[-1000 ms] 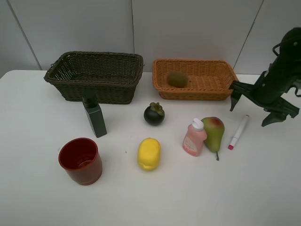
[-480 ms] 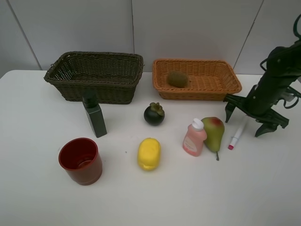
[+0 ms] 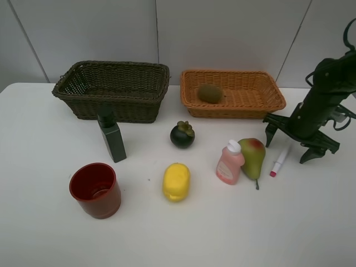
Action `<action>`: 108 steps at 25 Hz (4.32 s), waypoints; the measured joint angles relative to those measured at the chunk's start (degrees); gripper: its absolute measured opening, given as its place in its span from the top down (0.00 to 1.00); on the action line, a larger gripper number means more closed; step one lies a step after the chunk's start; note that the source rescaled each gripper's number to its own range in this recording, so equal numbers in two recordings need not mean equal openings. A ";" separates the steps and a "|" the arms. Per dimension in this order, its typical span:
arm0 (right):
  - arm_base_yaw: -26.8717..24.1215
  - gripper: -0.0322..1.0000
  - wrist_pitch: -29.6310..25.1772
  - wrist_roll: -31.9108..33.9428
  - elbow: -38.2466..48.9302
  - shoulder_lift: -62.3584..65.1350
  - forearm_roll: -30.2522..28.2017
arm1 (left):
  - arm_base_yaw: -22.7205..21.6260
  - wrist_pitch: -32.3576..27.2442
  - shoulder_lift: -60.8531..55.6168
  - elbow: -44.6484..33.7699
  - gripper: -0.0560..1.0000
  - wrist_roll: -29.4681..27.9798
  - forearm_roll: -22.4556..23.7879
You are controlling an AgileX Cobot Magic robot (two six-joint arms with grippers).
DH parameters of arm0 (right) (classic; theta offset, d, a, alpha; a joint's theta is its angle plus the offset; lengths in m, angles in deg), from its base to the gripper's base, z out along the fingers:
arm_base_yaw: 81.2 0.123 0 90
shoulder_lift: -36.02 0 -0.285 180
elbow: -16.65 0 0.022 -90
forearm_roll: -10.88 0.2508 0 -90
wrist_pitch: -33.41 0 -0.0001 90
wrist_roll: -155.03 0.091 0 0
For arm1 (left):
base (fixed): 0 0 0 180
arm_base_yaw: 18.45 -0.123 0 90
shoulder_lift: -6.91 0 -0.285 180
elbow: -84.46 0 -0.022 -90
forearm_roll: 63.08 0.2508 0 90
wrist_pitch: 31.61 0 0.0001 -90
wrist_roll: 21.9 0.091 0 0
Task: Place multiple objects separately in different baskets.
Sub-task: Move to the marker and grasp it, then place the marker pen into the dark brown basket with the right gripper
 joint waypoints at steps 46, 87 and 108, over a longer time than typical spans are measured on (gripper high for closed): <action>0.00 0.97 16.07 -16.54 -8.76 17.78 -5.36 | 0.00 0.00 0.00 0.00 0.06 0.00 0.00; 14.46 0.97 8.82 -18.87 -33.45 -5.28 -13.30 | 0.00 0.00 0.00 0.00 0.06 0.00 0.00; 35.67 0.97 17.31 -18.87 -51.26 -15.19 -9.53 | 0.00 0.00 0.00 0.00 0.06 0.00 0.00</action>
